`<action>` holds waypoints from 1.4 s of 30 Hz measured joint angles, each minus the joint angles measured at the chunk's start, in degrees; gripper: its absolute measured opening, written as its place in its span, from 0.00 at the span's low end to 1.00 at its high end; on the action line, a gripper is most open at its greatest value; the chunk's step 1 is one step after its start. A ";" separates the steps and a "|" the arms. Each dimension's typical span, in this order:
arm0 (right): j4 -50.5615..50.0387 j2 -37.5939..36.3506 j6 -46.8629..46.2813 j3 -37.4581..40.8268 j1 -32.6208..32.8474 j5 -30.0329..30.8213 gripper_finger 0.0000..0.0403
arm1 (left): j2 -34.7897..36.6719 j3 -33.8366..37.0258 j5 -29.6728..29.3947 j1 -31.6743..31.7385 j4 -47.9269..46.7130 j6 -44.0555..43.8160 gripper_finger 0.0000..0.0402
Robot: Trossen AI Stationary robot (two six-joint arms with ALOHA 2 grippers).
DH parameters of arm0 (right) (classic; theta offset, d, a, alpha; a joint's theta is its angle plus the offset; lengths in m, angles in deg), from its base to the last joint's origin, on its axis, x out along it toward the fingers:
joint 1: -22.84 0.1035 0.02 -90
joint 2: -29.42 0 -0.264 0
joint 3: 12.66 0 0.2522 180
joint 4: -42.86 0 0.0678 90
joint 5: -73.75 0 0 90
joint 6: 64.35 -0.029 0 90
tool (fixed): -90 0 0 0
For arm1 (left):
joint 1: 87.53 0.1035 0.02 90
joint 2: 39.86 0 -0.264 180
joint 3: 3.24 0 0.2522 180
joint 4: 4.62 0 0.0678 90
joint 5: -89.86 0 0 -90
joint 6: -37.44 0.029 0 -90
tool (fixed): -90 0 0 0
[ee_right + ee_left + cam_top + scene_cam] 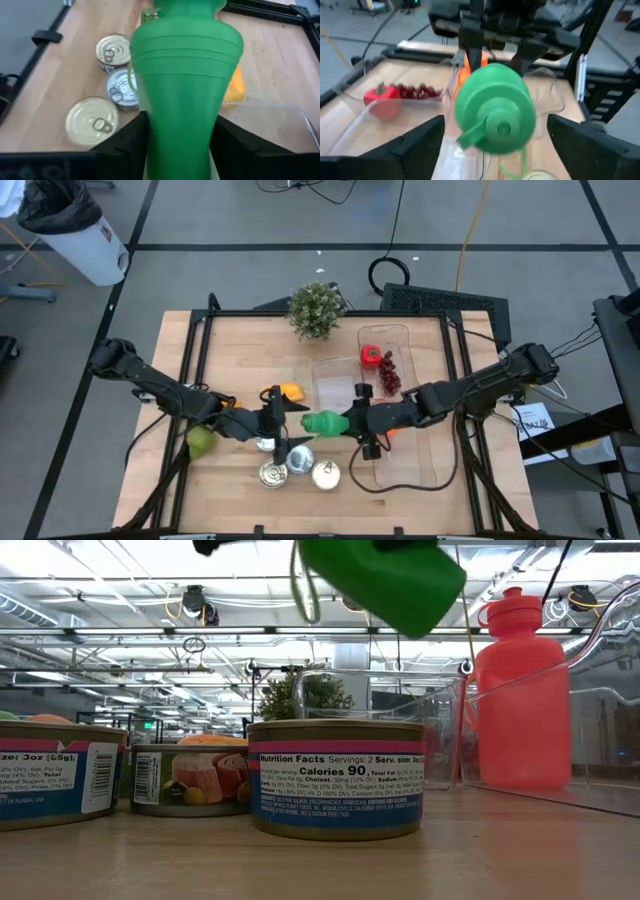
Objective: Pick & Place Food Item
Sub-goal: Put the green water bottle into the bottom transparent bin
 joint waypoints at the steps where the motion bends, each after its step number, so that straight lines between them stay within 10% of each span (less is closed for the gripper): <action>1: -0.48 -1.21 -0.67 0.53 0.61 0.13 0.40 | 0.71 -0.02 -0.02 -0.40 0.06 0.49 0.92; 22: 29.27 -29.30 -8.29 39.51 32.33 25.60 0.38 | 3.61 0.00 -12.64 -8.44 -1.25 6.78 0.96; 30: 55.22 -24.70 0.36 53.03 33.06 25.38 0.38 | 3.12 0.37 -12.05 -5.58 -1.58 4.35 0.94; 42: 63.66 -22.76 -4.57 58.28 33.04 11.59 0.38 | 3.14 3.05 -11.98 -2.30 -1.61 -1.13 0.95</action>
